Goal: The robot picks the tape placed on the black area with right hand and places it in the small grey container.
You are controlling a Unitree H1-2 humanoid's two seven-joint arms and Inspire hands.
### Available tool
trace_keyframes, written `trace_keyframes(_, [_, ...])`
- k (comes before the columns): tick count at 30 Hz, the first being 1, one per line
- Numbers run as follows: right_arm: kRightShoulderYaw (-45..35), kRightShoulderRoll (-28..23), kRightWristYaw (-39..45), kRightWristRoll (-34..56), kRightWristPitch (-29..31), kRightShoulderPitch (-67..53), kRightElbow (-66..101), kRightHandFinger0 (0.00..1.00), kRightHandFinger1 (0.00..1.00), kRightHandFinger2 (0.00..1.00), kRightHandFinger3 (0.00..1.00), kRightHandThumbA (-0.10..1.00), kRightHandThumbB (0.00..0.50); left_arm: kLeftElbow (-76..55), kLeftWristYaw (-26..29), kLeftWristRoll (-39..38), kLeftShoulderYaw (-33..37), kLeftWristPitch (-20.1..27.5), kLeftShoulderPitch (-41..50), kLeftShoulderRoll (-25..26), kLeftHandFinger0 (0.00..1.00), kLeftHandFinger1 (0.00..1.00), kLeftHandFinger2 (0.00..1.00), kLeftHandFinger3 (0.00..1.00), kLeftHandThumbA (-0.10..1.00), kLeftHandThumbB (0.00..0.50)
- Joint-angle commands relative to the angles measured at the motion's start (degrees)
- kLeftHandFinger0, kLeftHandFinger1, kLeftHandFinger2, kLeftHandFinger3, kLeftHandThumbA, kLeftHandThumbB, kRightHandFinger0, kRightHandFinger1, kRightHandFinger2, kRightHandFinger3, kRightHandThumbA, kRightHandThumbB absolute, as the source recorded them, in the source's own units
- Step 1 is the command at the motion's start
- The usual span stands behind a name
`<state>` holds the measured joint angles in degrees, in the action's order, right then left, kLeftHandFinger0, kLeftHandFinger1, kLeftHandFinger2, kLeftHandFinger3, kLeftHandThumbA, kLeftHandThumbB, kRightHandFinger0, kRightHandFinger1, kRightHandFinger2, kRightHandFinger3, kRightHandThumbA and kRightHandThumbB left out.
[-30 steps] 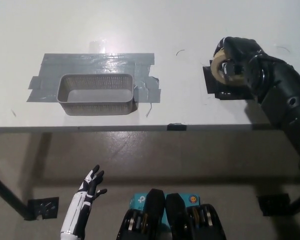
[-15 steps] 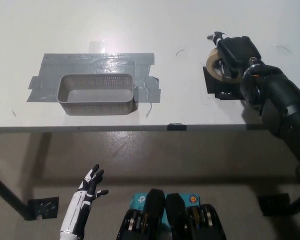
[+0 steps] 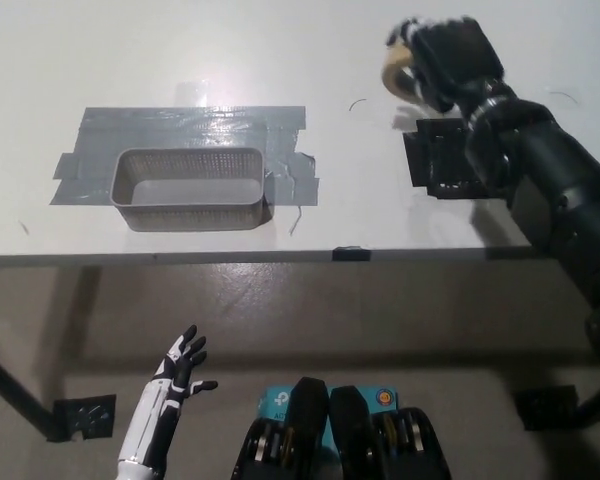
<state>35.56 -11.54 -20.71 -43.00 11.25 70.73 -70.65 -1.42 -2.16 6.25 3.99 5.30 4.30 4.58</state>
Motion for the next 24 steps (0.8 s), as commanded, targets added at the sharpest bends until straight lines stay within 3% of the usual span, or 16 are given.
trace_keyframes(1, [-0.8, 2.6, -5.4, -0.4, 3.1, 7.0, 3.6, 0.07, 0.39, 0.81, 0.69, -0.10, 0.198, -1.6, 0.3, 1.0, 0.2, 1.8, -0.1, 0.2, 0.75, 0.93, 1.00, 1.00, 1.00, 0.045])
trace_keyframes(4, [-0.5, 4.6, -5.5, -1.2, 2.3, 8.0, 4.1, 0.00, 0.36, 0.84, 0.76, -0.10, 0.198, -1.7, 0.1, 0.8, 0.4, 1.9, -0.3, 0.1, 0.74, 0.92, 1.00, 1.00, 1.00, 0.041])
trace_keyframes(8, [-1.0, 8.0, -4.2, -0.3, 1.3, 9.0, 3.9, 0.00, 0.34, 0.85, 0.70, -0.10, 0.215, -2.4, -0.2, 0.9, 0.8, 1.5, -0.3, 0.2, 0.73, 0.92, 1.00, 1.00, 1.00, 0.025])
trace_keyframes(10, [0.1, 9.5, -5.9, -2.0, 0.1, 9.5, 3.4, 0.00, 0.30, 0.79, 0.65, -0.10, 0.231, -2.5, -0.3, 1.1, 1.1, 1.4, -0.6, 0.3, 0.73, 0.91, 1.00, 1.00, 1.00, 0.033])
trace_keyframes(13, [-0.2, 12.0, -5.7, -1.3, 0.3, 10.2, 2.4, 0.00, 0.30, 0.78, 0.64, -0.10, 0.221, -2.4, -0.6, 1.1, 1.5, 1.3, -0.9, 0.5, 0.73, 0.91, 1.00, 1.00, 1.00, 0.046])
trace_keyframes(14, [-0.3, 12.7, -5.7, -1.2, 0.2, 10.3, 2.3, 0.00, 0.28, 0.75, 0.64, -0.10, 0.244, -2.5, -0.6, 1.1, 1.6, 1.2, -0.9, 0.5, 0.73, 0.90, 1.00, 1.00, 1.00, 0.041])
trace_keyframes(15, [-0.4, 13.9, -6.2, -1.0, 0.4, 10.4, 2.0, 0.00, 0.23, 0.69, 0.54, -0.10, 0.290, -2.5, -0.7, 1.3, 1.7, 1.6, -1.0, 0.6, 0.73, 0.90, 1.00, 1.00, 1.00, 0.028])
trace_keyframes(16, [-0.3, 14.9, -7.0, -1.2, 0.2, 10.5, 1.7, 0.00, 0.19, 0.65, 0.40, -0.10, 0.286, -2.3, -0.6, 1.6, 2.0, 2.0, -1.2, 0.6, 0.72, 0.88, 1.00, 1.00, 1.00, 0.021])
trace_keyframes(17, [-0.3, 16.0, -6.3, -1.1, -0.5, 10.6, 1.4, 0.00, 0.19, 0.67, 0.35, -0.10, 0.245, -2.5, -0.6, 1.8, 2.1, 2.0, -1.2, 0.6, 0.72, 0.88, 1.00, 1.00, 1.00, 0.015])
trace_keyframes(18, [-0.6, 16.7, -5.3, -0.6, -0.9, 10.5, 1.3, 0.00, 0.21, 0.73, 0.37, -0.10, 0.208, -2.6, -0.6, 1.9, 2.3, 2.0, -1.1, 0.6, 0.72, 0.88, 1.00, 1.00, 1.00, 0.007])
trace_keyframes(20, [-1.1, 18.8, -5.3, 0.1, -1.1, 10.5, 0.2, 0.00, 0.22, 0.76, 0.42, -0.10, 0.212, -2.9, -0.7, 2.1, 2.7, 1.4, -1.4, 0.5, 0.73, 0.88, 1.00, 1.00, 1.00, 0.010])
trace_keyframes(22, [-1.1, 20.4, -5.3, 0.1, -1.5, 10.3, -1.0, 0.00, 0.22, 0.76, 0.37, -0.10, 0.191, -3.1, -0.7, 2.1, 2.9, 0.9, -1.4, 0.4, 0.73, 0.88, 1.00, 1.00, 1.00, 0.012])
trace_keyframes(23, [-0.8, 21.6, -6.7, 0.0, -0.8, 9.9, -2.2, 0.00, 0.19, 0.69, 0.28, -0.10, 0.238, -3.0, -0.7, 1.9, 3.0, 1.1, -1.4, 0.4, 0.72, 0.87, 1.00, 1.00, 1.00, 0.004])
trace_keyframes(24, [-0.6, 22.2, -7.0, -0.2, -1.1, 9.9, -2.8, 0.00, 0.16, 0.65, 0.24, -0.10, 0.248, -3.0, -0.7, 2.1, 3.1, 1.2, -1.5, 0.4, 0.71, 0.85, 1.00, 1.00, 1.00, 0.005])
